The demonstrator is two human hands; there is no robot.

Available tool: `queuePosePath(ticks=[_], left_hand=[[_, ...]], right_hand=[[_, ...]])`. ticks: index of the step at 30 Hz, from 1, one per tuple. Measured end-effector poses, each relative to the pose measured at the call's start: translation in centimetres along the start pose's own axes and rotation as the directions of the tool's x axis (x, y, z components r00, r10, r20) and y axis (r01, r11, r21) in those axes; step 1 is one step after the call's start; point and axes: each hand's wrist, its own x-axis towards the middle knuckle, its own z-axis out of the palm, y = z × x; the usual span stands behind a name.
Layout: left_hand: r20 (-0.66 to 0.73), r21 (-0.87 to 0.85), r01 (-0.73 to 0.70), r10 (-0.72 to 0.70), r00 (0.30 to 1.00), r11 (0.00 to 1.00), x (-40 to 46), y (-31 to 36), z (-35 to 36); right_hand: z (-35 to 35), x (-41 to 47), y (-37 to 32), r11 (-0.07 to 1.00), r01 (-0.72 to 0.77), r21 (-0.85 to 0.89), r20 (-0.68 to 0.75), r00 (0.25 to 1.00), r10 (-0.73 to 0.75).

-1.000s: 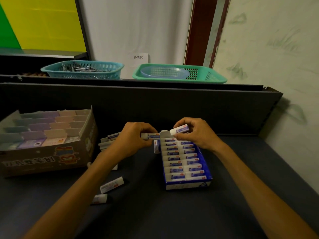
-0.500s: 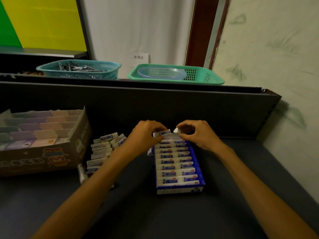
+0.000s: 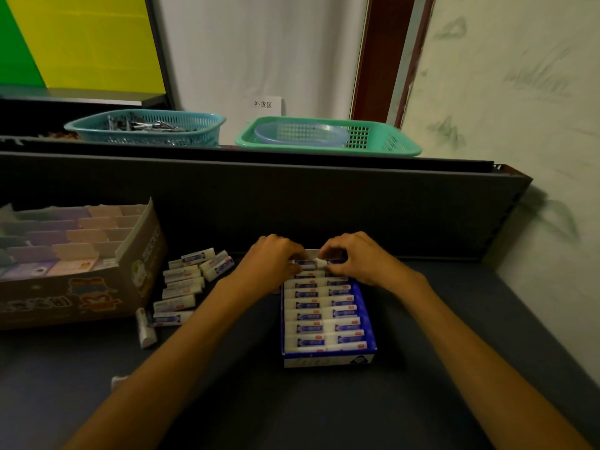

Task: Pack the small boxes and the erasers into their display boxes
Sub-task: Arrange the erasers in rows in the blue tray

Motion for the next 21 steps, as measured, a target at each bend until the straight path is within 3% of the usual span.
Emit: queuePosePath(ticks=[21], left_hand=[[0.042,-0.028,-0.011,0.013,0.999,1.000,-0.16,0.35,-0.08]], right_hand=[[0.28,-0.18,-0.24,0.999,-0.019,0.042,-0.012,1.000,0.019]])
